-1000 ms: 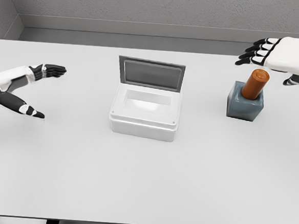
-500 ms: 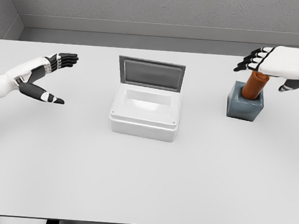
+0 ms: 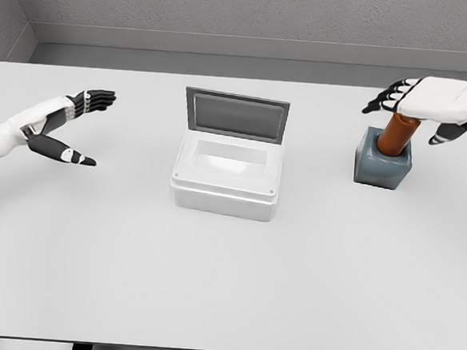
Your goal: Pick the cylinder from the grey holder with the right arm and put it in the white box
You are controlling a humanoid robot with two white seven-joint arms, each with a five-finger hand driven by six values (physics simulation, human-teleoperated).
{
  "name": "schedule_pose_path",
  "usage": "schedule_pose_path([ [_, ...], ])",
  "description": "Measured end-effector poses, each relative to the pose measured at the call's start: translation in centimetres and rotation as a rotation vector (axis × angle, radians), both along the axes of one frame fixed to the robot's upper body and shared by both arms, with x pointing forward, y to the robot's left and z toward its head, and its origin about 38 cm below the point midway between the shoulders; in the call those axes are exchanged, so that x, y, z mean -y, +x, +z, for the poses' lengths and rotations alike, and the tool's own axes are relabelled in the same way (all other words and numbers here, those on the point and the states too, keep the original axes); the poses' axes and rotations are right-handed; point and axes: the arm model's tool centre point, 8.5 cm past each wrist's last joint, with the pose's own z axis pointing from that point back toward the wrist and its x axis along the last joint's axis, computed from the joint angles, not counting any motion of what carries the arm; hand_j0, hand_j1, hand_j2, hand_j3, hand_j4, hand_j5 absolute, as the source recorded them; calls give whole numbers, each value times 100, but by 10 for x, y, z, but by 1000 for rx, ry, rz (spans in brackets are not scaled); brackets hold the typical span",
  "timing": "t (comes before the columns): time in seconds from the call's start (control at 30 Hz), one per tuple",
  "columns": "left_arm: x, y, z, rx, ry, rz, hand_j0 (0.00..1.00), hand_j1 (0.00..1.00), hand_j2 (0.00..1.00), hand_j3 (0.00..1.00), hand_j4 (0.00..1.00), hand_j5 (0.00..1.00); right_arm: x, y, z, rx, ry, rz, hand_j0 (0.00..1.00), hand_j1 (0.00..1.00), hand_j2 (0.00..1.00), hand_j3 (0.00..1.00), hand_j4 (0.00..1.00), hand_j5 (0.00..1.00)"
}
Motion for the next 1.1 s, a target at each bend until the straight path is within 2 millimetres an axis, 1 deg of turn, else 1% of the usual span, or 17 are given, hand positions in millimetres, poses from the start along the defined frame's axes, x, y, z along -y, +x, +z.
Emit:
schedule_pose_path([
  [0.33, -4, 0, 1, -1, 5, 8, 100, 100, 100, 100, 100, 100, 4, 4, -13, -28, -13, -22, 100, 100, 100, 100, 100, 100],
  [0.5, -5, 0, 1, -1, 6, 9, 100, 100, 100, 100, 100, 100, 2, 7, -19, -44, -12, -24, 100, 100, 100, 100, 100, 100],
  [0.53, -5, -1, 0, -2, 7, 9, 100, 100, 100, 100, 100, 100, 2, 7, -20, -45, -12, -24, 96, 96, 96, 96, 96, 96],
  [0.57, -5, 0, 1, -1, 6, 9, 100, 100, 100, 100, 100, 100, 1, 7, -20, -45, -12, -24, 84, 84, 84, 84, 84, 84],
  [0.63, -5, 0, 1, -1, 6, 9, 100, 100, 100, 100, 100, 100, 1, 8, -21, -47, -11, -25, 54, 54, 54, 54, 54, 54],
  [0.67, -5, 0, 1, -1, 6, 9, 100, 100, 100, 100, 100, 100, 1, 8, -21, -47, -10, -25, 51, 51, 51, 51, 51, 51],
  [0.73, -5, 0, 1, -1, 5, 10, 100, 100, 100, 100, 100, 100, 1, 8, -20, -46, -9, -25, 36, 36, 36, 36, 36, 36],
  [0.8, -5, 0, 1, 0, 5, 10, 100, 100, 100, 100, 100, 100, 1, 8, -19, -44, -7, -26, 31, 31, 31, 31, 31, 31],
  [0.87, -5, -1, 1, -1, 5, 10, 100, 100, 100, 100, 100, 100, 1, 8, -19, -43, -7, -26, 16, 16, 16, 16, 16, 16],
  [0.9, -5, -1, 1, -1, 5, 11, 100, 100, 100, 100, 100, 100, 2, 8, -19, -44, -8, -26, 11, 11, 11, 11, 11, 11],
  [0.93, -5, -1, 1, -1, 5, 11, 100, 100, 100, 100, 100, 100, 2, 9, -18, -42, -8, -27, 9, 9, 9, 9, 9, 9],
  [0.97, -6, -1, 1, -1, 6, 11, 100, 100, 100, 100, 100, 100, 2, 8, -18, -43, -8, -28, 9, 9, 9, 9, 9, 9],
  [1.03, -7, -1, 1, -1, 6, 13, 100, 100, 100, 100, 100, 100, 5, 10, -7, -21, -6, -33, 9, 9, 9, 9, 9, 9],
  [1.1, -7, -1, 1, -1, 7, 14, 100, 100, 100, 100, 100, 100, 16, 8, 3, -3, -4, -55, 9, 9, 9, 9, 9, 9],
])
